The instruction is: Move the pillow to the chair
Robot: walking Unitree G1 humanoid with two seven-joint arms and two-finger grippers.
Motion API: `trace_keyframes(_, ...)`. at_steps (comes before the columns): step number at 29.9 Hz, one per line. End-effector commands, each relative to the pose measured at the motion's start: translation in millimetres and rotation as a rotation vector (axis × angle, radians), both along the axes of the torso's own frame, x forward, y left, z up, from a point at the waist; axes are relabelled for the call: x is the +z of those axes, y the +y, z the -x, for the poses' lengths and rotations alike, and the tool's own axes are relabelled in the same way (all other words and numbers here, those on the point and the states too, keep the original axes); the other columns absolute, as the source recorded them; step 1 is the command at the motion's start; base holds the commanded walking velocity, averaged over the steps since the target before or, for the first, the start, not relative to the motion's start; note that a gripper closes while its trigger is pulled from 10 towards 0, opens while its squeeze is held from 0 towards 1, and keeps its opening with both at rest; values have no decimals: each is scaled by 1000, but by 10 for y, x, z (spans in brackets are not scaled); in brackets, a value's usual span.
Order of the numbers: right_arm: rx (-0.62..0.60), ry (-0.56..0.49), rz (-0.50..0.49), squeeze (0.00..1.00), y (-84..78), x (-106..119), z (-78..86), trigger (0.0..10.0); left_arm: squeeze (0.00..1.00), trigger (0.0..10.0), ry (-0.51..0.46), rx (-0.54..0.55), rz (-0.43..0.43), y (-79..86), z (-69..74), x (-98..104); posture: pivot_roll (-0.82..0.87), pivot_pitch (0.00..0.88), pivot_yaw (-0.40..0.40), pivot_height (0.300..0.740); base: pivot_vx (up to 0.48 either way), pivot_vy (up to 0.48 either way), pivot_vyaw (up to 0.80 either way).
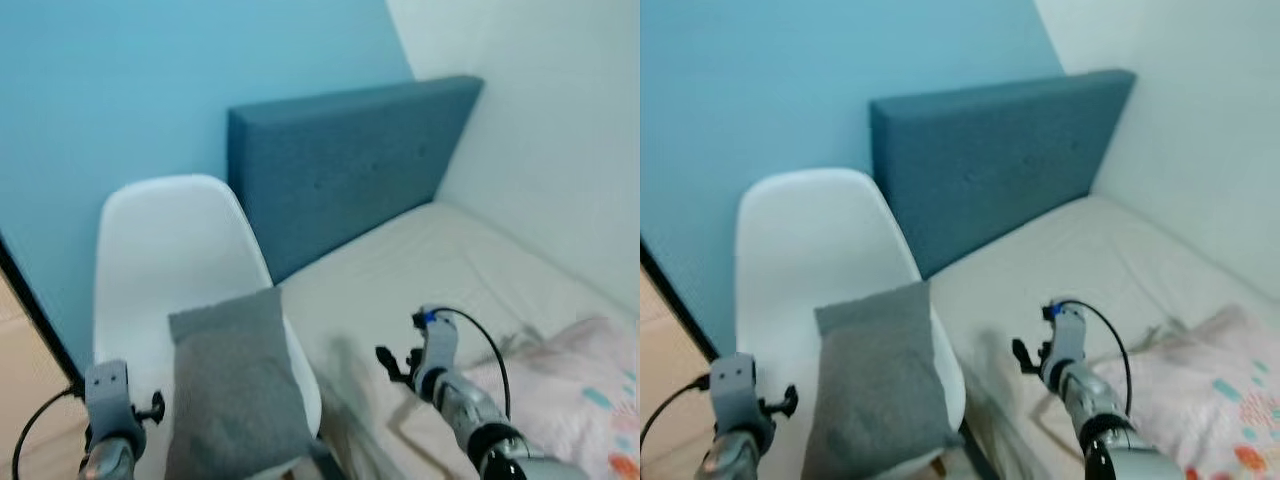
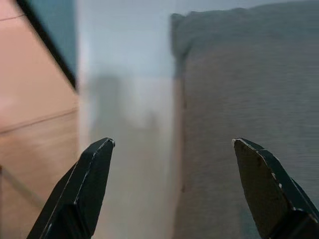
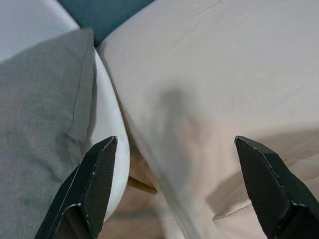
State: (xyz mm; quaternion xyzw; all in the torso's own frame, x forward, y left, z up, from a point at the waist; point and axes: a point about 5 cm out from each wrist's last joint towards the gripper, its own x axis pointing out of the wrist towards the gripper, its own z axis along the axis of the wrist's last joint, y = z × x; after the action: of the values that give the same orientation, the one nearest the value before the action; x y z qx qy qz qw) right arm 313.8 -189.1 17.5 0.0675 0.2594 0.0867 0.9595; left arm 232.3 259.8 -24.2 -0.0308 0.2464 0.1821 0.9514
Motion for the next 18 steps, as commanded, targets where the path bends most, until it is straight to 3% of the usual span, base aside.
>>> trace_keyframes(1,26,-80,-7,0,11,162,-123,10000,0,10000,9,-5,8,-16,10,-22,14,0,-109,735,0,0,-756)
trace_keyframes(8,85,-193,-31,0,91,431,-312,10000,0,10000,25,-3,16,-15,25,-46,11,0,-110,735,-79,0,-701)
trace_keyframes(18,100,-306,-55,0,172,735,-500,10000,0,10000,42,-3,16,-24,67,-82,16,0,-113,735,-353,0,0)
